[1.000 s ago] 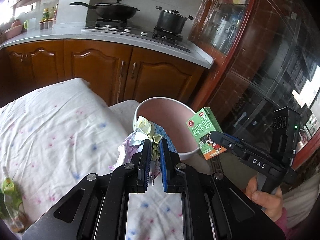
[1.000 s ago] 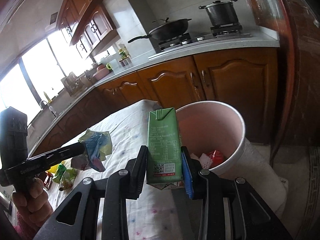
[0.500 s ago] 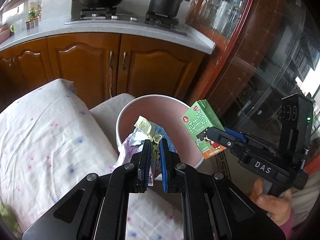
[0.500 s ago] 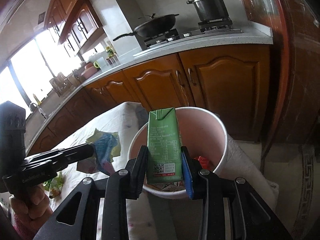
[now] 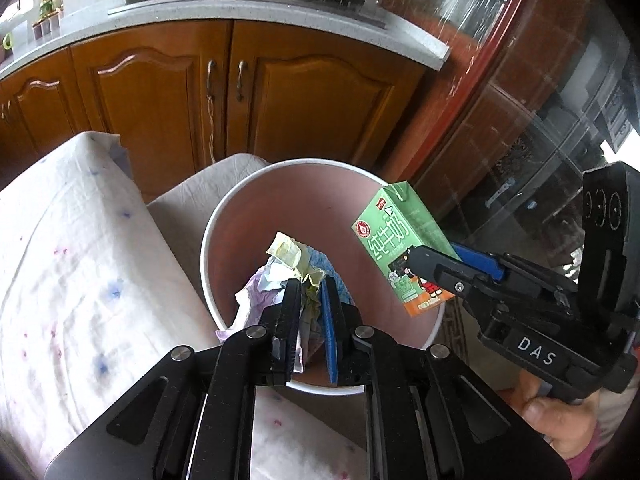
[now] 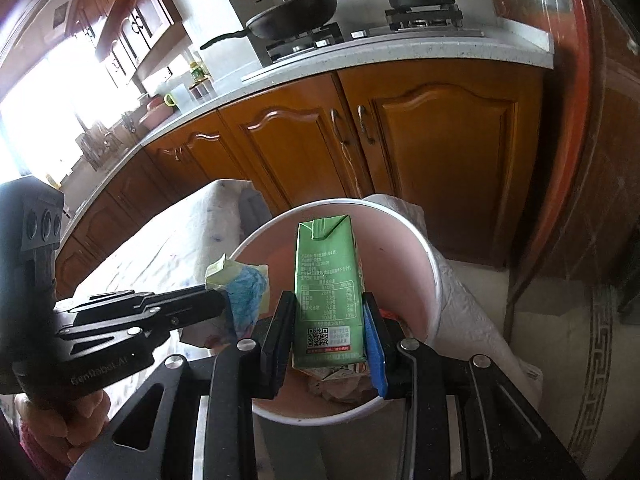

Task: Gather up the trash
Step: 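Open both tools to drop the wrapper and carton into the bin, then move both open tools back toward the green can and juice pouch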

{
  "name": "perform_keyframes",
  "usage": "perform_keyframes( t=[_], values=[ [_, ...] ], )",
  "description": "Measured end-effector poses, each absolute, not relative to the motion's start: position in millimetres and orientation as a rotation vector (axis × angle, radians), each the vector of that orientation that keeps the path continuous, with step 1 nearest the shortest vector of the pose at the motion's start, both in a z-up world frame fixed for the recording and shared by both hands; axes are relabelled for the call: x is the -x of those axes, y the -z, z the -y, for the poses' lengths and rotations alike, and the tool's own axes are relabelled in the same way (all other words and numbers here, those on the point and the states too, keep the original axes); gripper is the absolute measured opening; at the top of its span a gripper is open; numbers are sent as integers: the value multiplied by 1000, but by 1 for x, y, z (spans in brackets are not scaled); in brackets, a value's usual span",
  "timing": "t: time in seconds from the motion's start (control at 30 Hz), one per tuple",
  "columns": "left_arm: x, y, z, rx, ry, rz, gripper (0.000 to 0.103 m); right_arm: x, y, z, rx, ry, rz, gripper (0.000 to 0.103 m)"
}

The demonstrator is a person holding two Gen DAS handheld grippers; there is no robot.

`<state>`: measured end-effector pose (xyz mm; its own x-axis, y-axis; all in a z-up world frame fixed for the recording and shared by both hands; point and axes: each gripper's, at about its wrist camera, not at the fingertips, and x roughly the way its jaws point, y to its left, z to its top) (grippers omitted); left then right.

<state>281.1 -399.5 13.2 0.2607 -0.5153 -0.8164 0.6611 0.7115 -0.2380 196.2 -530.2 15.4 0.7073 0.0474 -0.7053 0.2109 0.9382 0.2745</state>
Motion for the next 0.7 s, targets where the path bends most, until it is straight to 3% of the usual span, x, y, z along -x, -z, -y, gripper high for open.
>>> perform_keyframes(
  t=[0.07,0.37,0.7],
  values=[
    [-283,-11,400,-162,799,-1041,11,-198,-13,533,-358,95,-789,33],
    [-284,-9,400,-154,802,-1055,42,-199,-8,540,-389,100,-793,39],
    [-277,-16,381,-106,799,-1037,51,-180,-20,544,-438,96,-721,53]
  ],
)
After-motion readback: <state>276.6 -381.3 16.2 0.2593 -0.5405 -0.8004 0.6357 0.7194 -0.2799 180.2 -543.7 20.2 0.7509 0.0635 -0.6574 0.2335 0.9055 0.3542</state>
